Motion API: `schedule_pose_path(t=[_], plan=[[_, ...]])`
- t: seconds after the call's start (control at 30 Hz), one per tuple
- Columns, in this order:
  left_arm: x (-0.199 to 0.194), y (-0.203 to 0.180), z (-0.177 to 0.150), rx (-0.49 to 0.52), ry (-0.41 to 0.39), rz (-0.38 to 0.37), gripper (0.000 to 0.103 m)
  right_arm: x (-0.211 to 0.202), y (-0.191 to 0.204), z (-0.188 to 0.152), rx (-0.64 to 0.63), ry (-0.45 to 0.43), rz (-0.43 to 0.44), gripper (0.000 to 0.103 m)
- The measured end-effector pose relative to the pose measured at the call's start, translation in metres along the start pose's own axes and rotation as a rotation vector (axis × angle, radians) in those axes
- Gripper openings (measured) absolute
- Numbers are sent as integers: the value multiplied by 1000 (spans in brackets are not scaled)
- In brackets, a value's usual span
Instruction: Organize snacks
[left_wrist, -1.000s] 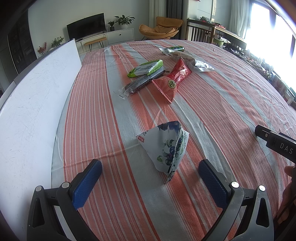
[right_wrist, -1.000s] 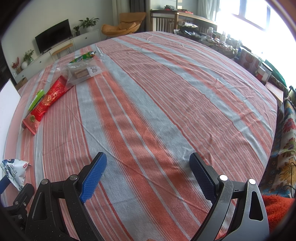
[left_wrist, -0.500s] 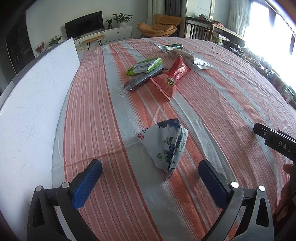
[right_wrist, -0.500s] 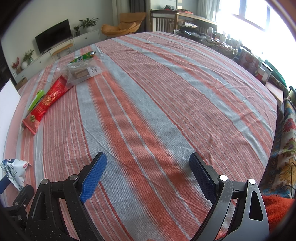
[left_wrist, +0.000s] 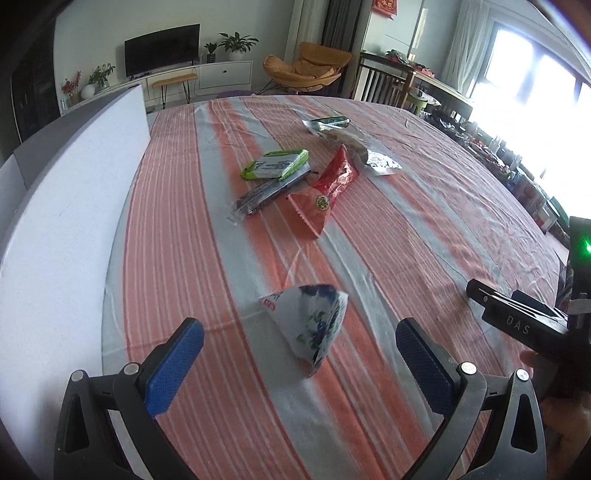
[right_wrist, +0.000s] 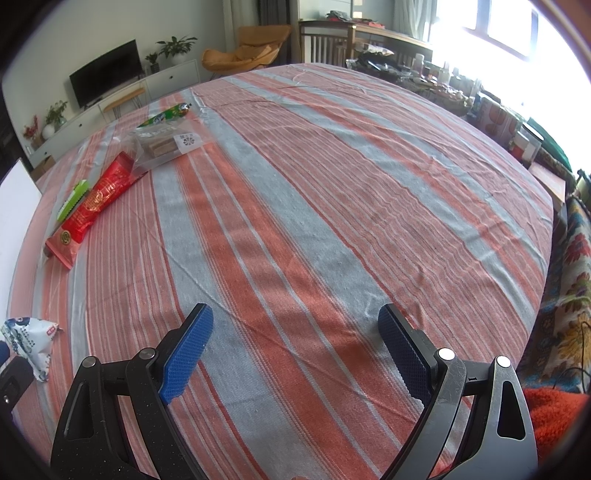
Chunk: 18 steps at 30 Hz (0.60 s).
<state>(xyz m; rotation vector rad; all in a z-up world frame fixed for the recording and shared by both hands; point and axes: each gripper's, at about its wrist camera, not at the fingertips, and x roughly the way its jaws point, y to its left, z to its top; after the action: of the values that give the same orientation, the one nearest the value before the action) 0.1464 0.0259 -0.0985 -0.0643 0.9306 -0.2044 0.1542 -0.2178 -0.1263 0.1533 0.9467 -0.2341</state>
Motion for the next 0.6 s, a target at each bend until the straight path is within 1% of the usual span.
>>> schedule_pose_path(t=[0.03, 0.07, 0.1, 0.13, 0.17, 0.2, 0.23, 0.27, 0.3, 0.43, 0.47, 0.57, 0.6], plan=[[7, -5, 3, 16, 5, 22, 103, -2, -4, 1, 24, -6, 35, 93], [13, -9, 5, 28, 11, 44, 102, -5, -10, 2, 59, -14, 88, 93], [19, -11, 6, 33, 15, 54, 94, -8, -18, 2, 104, -23, 148, 92], [24, -11, 7, 32, 21, 51, 85, -11, -25, 3, 144, -33, 196, 92], [27, -10, 6, 24, 35, 44, 58, -14, -31, 4, 180, -44, 232, 92], [24, -9, 5, 31, 10, 66, 60, -17, -35, 5, 202, -57, 260, 92], [21, -6, 5, 22, 3, 50, 60, -20, -36, 8, 210, -66, 289, 92], [18, -2, 5, 3, -3, 26, 55, -20, -32, 14, 204, -61, 324, 93], [14, 2, 5, -11, -9, 19, 50, -17, -23, 22, 187, -43, 370, 93], [-15, 13, 5, -55, -49, -13, 50, 9, 46, 69, 76, 103, 560, 91], [-22, 15, 5, -60, -57, -19, 50, 18, 65, 80, 64, 132, 587, 89], [-43, 19, 5, -77, -73, -33, 50, 50, 108, 104, 61, 195, 567, 88], [-50, 20, 4, -83, -78, -34, 50, 61, 119, 107, 67, 228, 559, 79]])
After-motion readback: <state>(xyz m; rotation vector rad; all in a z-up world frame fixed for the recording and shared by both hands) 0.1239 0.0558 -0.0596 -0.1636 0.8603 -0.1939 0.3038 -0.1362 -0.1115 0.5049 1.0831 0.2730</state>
